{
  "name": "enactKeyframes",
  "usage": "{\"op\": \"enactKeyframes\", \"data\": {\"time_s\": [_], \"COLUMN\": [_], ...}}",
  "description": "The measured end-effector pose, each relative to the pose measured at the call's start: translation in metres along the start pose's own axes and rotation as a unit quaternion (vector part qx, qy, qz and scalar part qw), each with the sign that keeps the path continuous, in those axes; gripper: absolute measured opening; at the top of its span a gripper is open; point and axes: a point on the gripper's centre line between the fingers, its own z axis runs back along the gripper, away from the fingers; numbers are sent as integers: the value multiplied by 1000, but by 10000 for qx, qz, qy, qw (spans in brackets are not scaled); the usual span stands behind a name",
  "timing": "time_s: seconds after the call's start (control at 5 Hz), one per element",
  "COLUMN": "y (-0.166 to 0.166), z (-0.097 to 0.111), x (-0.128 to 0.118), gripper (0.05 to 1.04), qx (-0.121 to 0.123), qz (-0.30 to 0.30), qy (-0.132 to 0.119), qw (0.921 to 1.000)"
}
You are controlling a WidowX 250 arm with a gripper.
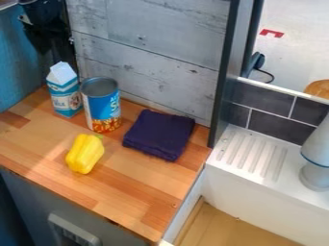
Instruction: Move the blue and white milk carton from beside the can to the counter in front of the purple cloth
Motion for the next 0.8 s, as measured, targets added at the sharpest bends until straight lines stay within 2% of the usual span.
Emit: {"op": "enactKeyframes", "data": {"time_s": [0.2, 0.4, 0.8], "y": [-1, 0, -16], "z": [-17, -26, -48], "x": [-8, -11, -6], "gripper": [1001, 1001, 1001], "qx": [-115, -128, -8], "qz": [28, -101, -405], "qy": [196, 270, 329], "qw": [9997, 9995, 9986]}}
